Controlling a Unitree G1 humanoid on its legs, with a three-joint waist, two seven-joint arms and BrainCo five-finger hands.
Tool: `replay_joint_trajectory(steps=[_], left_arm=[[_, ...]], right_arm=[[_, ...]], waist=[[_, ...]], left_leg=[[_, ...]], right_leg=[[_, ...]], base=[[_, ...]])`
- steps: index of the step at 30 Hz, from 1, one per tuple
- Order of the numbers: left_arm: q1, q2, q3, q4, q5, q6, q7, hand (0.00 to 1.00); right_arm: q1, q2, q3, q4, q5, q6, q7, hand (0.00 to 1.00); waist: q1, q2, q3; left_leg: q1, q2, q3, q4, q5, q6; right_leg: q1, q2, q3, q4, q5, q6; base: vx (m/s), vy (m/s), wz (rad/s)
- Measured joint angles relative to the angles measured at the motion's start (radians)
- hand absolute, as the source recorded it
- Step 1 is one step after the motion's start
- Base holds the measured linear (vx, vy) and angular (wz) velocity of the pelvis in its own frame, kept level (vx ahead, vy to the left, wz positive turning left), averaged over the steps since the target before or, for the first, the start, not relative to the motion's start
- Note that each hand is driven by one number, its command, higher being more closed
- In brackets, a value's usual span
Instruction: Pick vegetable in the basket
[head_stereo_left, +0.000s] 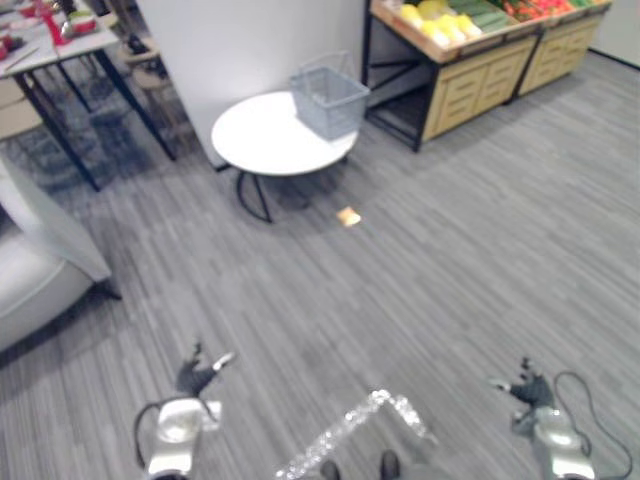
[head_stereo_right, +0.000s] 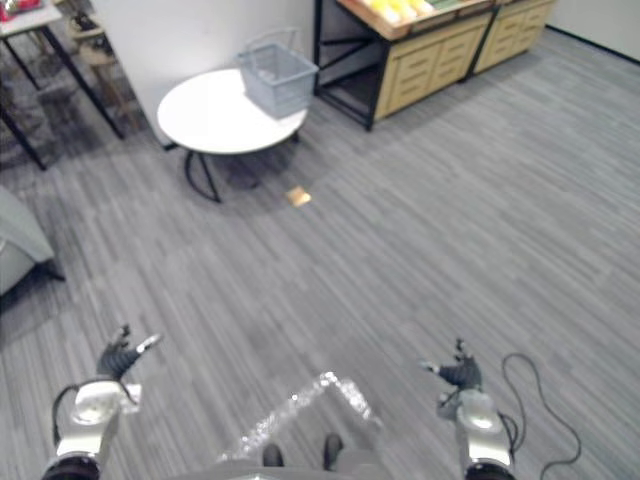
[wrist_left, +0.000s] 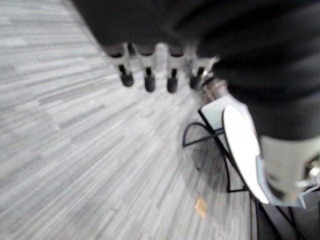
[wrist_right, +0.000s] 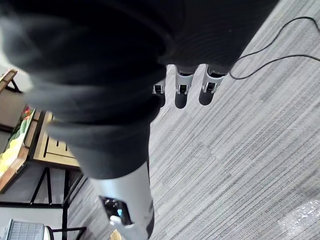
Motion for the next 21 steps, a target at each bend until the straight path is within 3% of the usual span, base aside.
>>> replay_joint_trajectory(steps=[6,8,12,15,17,18,19,20,21], left_arm=[[0.002,-0.014,-0.001,0.004,0.000,-0.004,-0.001,0.00],[0.003,-0.039,-0.001,0.004,-0.001,-0.004,-0.003,0.00],[-0.001,-0.048,-0.006,0.006,-0.007,-0.003,-0.003,0.00],[0.000,-0.049,-0.012,0.019,-0.009,0.002,-0.003,0.00],[0.003,-0.051,-0.013,0.030,-0.009,0.002,-0.003,0.00],[0.010,-0.048,-0.010,0.029,-0.010,0.002,-0.003,0.00],[0.012,-0.053,-0.003,0.032,-0.010,0.002,-0.004,0.00],[0.019,-0.068,-0.002,0.028,-0.011,0.004,-0.007,0.00],[0.044,-0.079,-0.002,0.027,-0.018,0.005,-0.011,0.00]], right_arm=[[-0.016,-0.004,0.000,-0.002,-0.005,-0.018,0.001,0.00],[-0.024,-0.004,0.001,-0.002,-0.005,-0.018,0.001,0.00],[-0.037,-0.004,0.004,0.002,-0.004,-0.017,0.000,0.00],[-0.052,0.000,0.013,0.015,-0.004,-0.015,-0.001,0.00],[-0.051,-0.001,0.022,0.013,-0.003,-0.015,-0.001,0.00],[-0.047,-0.001,0.040,0.007,-0.003,-0.016,-0.003,0.00],[-0.050,-0.002,0.050,0.008,-0.003,-0.015,-0.003,0.00],[-0.054,-0.001,0.074,0.007,-0.002,-0.014,-0.003,0.00],[-0.062,-0.008,0.092,0.005,-0.002,-0.014,-0.003,0.00]], waist=[[-0.019,0.009,0.004],[-0.021,0.015,0.018],[-0.025,0.000,0.039],[-0.025,-0.008,0.048],[-0.027,-0.008,0.048],[-0.025,-0.012,0.047],[-0.023,-0.013,0.058],[-0.023,-0.003,0.077],[-0.019,0.010,0.099]], left_leg=[[0.015,-0.004,0.003,0.031,-0.011,-0.017],[0.016,-0.004,0.008,0.062,-0.013,-0.019],[0.017,-0.021,0.012,0.088,-0.018,-0.026],[0.013,-0.020,0.010,0.084,-0.031,-0.046],[0.011,-0.009,0.008,0.093,-0.079,-0.067],[-0.029,0.020,0.021,0.209,-0.206,-0.052],[-0.066,0.046,0.030,0.318,-0.252,-0.049],[-0.198,0.132,0.035,0.633,-0.262,-0.050],[-0.315,0.213,0.024,0.907,-0.230,-0.024]], right_leg=[[0.018,-0.010,0.012,0.018,0.000,0.000],[-0.018,-0.013,0.036,0.112,-0.023,-0.023],[-0.106,-0.037,0.046,0.301,-0.087,-0.018],[-0.133,-0.042,0.016,0.332,-0.111,-0.007],[-0.131,-0.041,-0.025,0.329,-0.152,-0.014],[-0.106,-0.029,-0.038,0.305,-0.249,-0.020],[-0.094,-0.019,-0.037,0.296,-0.299,-0.051],[-0.071,0.011,-0.034,0.292,-0.309,-0.065],[-0.028,0.041,-0.022,0.286,-0.314,-0.090]], base=[[0.12,0.038,-0.05],[0.05,0.045,-0.16],[0.01,0.006,-0.06],[0.03,-0.050,-0.09],[0.03,-0.099,-0.05],[0.04,-0.128,-0.08],[0.03,-0.228,-0.07],[0.08,-0.235,-0.22],[0.07,-0.199,-0.32]])
